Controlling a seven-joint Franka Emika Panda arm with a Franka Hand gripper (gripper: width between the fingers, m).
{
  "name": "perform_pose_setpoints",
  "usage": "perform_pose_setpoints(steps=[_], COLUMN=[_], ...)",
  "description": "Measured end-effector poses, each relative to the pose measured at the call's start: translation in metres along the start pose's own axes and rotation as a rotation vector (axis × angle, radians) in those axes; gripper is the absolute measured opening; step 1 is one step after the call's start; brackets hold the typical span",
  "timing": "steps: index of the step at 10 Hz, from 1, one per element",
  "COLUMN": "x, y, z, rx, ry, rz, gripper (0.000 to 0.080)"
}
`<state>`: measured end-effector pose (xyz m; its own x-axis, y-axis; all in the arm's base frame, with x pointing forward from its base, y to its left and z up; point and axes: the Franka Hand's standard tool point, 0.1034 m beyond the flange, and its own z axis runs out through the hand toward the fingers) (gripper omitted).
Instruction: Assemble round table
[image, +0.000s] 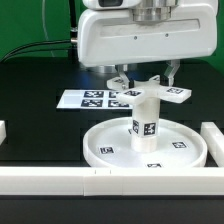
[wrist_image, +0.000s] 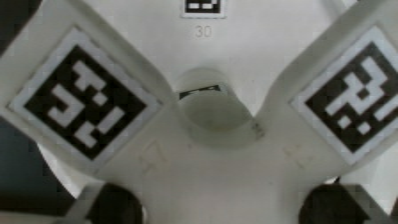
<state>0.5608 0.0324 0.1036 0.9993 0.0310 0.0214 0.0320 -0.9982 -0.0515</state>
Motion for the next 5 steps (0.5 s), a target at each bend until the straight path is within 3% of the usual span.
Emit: perform_pose_setpoints(steps=[2, 5], x=[0.0001, 0.0004], y=[-0.0011, -0.0015], z=[0.0004, 0.0004], rx=[0.020, 0.024], ry=[0.009, 0.007], rz=[0.220, 0.405], gripper=[0.0439, 0.0439])
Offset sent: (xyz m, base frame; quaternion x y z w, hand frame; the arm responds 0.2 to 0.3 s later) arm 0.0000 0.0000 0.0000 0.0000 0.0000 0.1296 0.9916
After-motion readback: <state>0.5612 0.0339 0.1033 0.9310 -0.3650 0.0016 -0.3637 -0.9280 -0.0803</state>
